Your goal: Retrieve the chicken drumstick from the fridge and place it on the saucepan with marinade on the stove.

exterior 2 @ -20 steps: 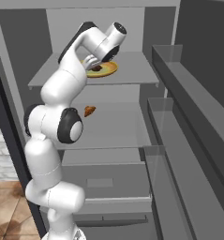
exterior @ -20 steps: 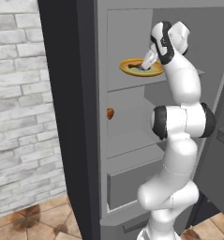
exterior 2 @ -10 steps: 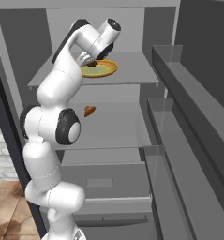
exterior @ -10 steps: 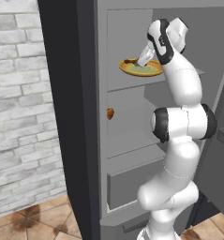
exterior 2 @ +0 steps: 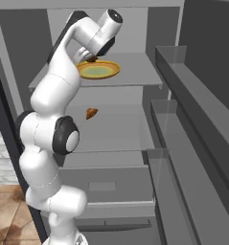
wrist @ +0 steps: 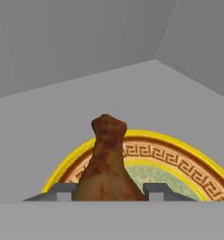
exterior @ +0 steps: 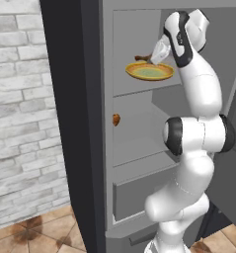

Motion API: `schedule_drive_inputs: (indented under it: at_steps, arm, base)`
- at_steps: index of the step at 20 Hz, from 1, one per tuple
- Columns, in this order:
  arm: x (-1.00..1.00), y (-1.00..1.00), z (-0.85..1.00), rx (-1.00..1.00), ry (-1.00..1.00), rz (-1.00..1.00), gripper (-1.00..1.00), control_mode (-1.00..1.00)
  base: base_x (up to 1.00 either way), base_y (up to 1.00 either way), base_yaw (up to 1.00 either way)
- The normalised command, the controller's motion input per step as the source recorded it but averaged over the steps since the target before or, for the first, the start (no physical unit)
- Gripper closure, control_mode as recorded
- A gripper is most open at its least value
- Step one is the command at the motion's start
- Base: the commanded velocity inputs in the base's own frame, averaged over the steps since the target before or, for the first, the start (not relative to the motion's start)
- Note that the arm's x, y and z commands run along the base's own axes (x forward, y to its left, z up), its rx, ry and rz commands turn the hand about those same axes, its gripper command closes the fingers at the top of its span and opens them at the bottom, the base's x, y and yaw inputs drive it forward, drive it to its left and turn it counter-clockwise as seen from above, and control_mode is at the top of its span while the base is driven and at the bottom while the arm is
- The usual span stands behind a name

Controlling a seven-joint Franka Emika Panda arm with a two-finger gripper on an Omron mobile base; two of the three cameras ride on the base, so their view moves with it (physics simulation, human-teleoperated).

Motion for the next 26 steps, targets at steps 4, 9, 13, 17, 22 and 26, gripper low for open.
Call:
schedule_drive_inputs:
  at_steps: [4, 9, 13, 17, 22, 26]
  arm:
    - [-0.87, 0.0, 0.0, 0.0, -0.12, 0.0, 1.0, -1.0]
    - [-1.0, 0.08, 0.0, 0.0, -0.11, 0.0, 1.0, -1.0]
    - [-1.0, 0.22, 0.0, 0.0, -0.11, 0.0, 1.0, -1.0]
    - [-1.0, 0.23, 0.0, 0.02, -0.14, -0.05, 1.0, -1.0]
    - [-1.0, 0.06, 0.0, 0.07, -0.18, -0.21, 1.0, -1.0]
    - [-1.0, 0.1, 0.0, 0.09, -0.13, -0.41, 1.0, -1.0]
  base:
    - [0.0, 0.0, 0.0]
    - [0.0, 0.0, 0.0]
    - [0.0, 0.0, 0.0]
    - [0.0, 0.0, 0.0]
    - [0.0, 0.0, 0.0]
    - [0.0, 0.0, 0.0]
